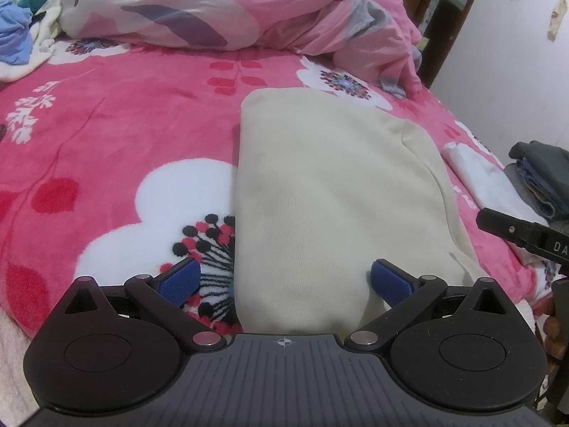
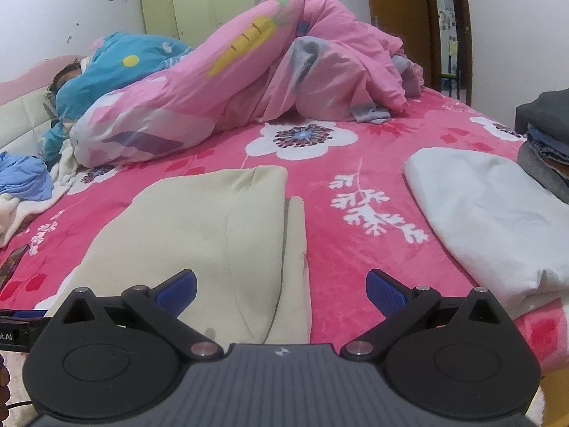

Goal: Fold clothes

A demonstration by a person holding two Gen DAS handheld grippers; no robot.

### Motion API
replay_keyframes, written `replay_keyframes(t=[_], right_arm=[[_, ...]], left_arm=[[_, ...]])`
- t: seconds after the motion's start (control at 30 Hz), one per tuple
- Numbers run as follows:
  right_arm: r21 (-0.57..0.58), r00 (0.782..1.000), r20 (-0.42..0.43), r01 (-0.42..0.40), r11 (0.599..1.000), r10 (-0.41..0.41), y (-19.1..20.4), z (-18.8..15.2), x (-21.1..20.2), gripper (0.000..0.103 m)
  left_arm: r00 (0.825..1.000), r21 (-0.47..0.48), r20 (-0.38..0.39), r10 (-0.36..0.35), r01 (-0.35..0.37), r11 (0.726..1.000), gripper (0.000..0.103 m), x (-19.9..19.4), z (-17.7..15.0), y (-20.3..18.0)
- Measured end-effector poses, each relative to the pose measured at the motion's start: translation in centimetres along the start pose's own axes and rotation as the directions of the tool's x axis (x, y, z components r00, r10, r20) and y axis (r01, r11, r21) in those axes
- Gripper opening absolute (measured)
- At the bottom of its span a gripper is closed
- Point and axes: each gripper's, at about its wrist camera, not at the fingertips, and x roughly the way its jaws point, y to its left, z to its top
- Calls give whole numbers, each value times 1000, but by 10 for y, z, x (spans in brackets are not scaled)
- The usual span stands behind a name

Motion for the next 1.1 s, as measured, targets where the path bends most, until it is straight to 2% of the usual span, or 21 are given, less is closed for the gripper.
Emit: replay_keyframes(t=[0.27,0.33,0.43,0.57,0.63,0.67,0.77,0.83,0.97,1.1], right_arm=[[15,999,29,-24,1000,23,-3,-1,-4,103],[28,999,40,-26,999,25,-6,-1,-6,103],[56,998,49,-49,997,46,-15,0,-9,103],[185,988,-5,-148,971,152,-43,3,0,103],[304,973,-19,-215,928,232,-62,3,10,103],[372,959,-22,-255,893,283,-72,2,17,103],[534,901,-34,-349,770,432,-95,-6,41,103],[585,871,-41,-376,718,489,-101,-13,53,103],[578,846,-57,-404,709,530,-103,-15,62,103],[572,830,-70,-422,704,554,-102,-12,70,103]], left_arm=[[999,41,41,29,-31,999,103,-7,2,-8],[998,42,60,16,-19,999,103,-10,3,-6],[996,20,79,-40,39,999,103,-14,5,0],[996,-16,53,-76,77,997,102,-5,10,7],[995,-33,30,-97,98,995,102,1,12,8],[994,-41,18,-107,108,993,101,4,13,9],[990,-67,-16,-139,138,988,98,12,15,11],[986,-84,-38,-161,157,984,98,17,17,13],[983,-64,-60,-173,169,984,98,25,19,14],[976,-98,-86,-202,193,976,98,41,27,19]])
